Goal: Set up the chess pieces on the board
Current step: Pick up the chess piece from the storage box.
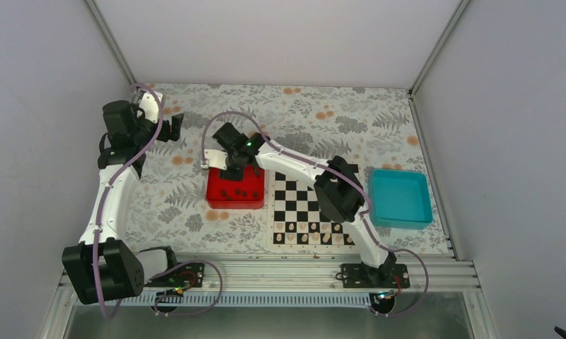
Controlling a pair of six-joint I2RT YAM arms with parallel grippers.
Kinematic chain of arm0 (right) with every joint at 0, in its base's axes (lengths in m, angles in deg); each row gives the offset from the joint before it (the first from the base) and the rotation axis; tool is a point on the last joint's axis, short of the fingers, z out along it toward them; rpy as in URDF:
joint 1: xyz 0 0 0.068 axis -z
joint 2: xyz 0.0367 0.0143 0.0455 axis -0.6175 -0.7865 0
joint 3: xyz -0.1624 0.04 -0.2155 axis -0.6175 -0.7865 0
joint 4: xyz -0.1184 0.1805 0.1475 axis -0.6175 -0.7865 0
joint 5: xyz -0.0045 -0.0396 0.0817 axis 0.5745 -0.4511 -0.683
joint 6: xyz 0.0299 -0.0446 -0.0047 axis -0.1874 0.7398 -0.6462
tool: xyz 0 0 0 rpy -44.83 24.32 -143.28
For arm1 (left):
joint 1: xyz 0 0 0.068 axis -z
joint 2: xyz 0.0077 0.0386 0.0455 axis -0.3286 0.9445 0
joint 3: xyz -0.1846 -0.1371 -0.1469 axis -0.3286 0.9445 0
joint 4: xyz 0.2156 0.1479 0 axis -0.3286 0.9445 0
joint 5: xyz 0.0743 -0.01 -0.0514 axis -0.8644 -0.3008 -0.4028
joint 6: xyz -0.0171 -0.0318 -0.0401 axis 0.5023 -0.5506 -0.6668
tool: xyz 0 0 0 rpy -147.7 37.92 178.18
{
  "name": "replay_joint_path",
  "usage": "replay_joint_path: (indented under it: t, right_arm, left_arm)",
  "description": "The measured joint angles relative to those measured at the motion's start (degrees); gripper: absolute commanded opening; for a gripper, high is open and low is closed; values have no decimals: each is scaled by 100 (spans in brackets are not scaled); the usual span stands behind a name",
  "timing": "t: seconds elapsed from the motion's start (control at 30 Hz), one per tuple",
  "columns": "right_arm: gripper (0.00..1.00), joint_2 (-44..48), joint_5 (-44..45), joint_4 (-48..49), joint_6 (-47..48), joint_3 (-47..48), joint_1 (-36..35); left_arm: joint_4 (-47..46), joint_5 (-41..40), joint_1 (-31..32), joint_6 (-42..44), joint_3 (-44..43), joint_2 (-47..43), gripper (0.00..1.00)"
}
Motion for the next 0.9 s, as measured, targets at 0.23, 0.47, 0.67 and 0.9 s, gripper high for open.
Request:
replay_joint_path:
  t: [0.23,0.47,0.67,0.9]
  right_arm:
    - [47,-483,352,352,31,70,-59]
    - [47,-533,518,579,31,50,-20]
    - [45,-553,466,640,33,55,-24]
    - [44,-715,313,570,33,85,-24]
  left_arm:
    - [-2,2,-24,0,0,0,100]
    - [-4,2,-35,0,0,0,100]
    - [-4,2,-46,0,2,0,100]
    - [-4,2,-68,0,2,0,100]
